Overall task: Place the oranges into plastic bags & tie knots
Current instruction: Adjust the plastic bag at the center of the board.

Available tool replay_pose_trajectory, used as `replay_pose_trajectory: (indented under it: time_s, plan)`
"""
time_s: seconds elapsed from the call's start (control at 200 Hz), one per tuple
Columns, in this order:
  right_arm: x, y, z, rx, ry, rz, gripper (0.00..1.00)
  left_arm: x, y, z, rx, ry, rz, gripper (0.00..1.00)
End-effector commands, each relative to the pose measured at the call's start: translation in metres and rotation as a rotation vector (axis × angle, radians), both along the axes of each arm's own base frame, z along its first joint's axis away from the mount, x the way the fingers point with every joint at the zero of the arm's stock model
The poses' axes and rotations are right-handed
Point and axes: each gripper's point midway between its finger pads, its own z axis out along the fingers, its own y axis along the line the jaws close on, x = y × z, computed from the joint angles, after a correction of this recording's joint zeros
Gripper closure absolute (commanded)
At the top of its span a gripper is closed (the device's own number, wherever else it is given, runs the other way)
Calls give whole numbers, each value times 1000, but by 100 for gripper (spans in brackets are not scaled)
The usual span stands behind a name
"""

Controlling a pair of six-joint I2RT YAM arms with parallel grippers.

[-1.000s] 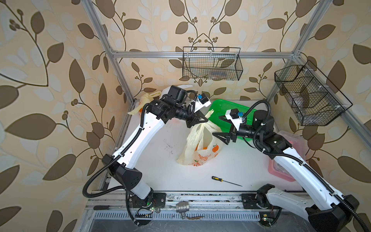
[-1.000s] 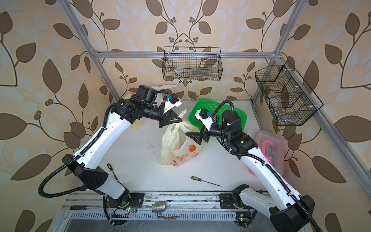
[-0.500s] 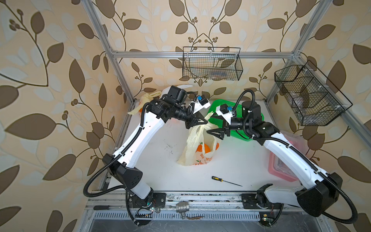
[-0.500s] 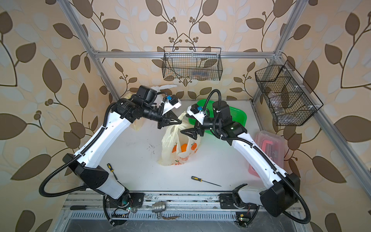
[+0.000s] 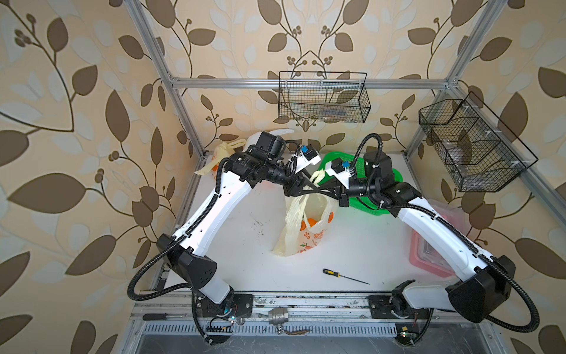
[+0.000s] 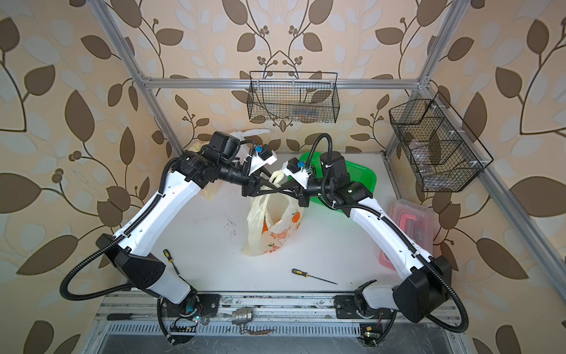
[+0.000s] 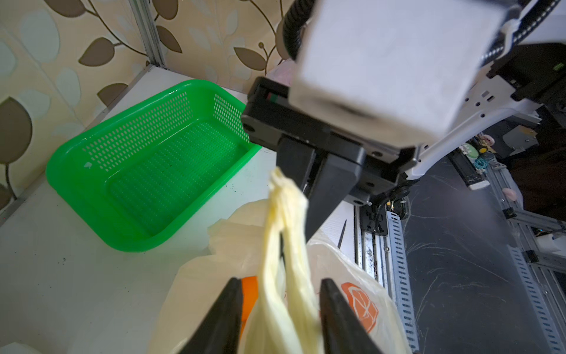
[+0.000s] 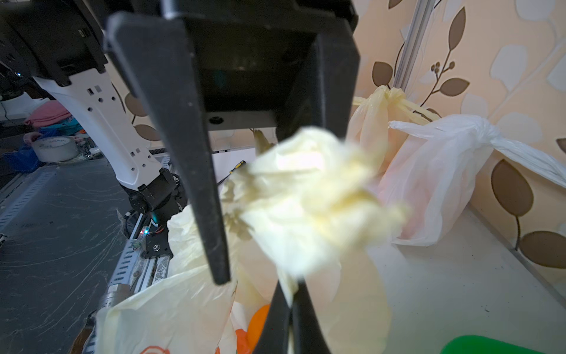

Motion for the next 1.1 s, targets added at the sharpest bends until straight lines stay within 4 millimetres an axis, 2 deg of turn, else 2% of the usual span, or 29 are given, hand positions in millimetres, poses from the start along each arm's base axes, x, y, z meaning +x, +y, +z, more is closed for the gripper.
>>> replay_pose_trajectory:
  time_s: [0.0, 0.11, 0.145, 0.31, 0.32, 0.54, 0.95, 1.095]
  plan:
    - [-8, 1, 8, 54, -4, 11, 100, -1, 8, 22, -47, -65, 41, 34]
    - [-8, 1, 9, 73, 8, 1, 100, -1, 11, 19, -37, -69, 64, 27]
    - [-8, 2, 9, 80, 12, 0, 100, 0, 12, 17, -32, -69, 72, 18]
    - [-6, 5, 15, 118, 32, 4, 100, 2, 19, 12, -22, -75, 121, 2]
    - [-5, 5, 15, 119, 33, 5, 100, -3, 22, 19, -32, -93, 127, 1]
    - [0, 6, 16, 124, 42, -28, 100, -10, 44, 36, -65, -168, 256, 1]
    - [12, -2, 9, 97, 52, -134, 100, -32, 85, 26, -32, -176, 431, 1]
    - [14, -2, 7, 96, 61, -144, 100, -29, 93, 28, -53, -190, 494, 5]
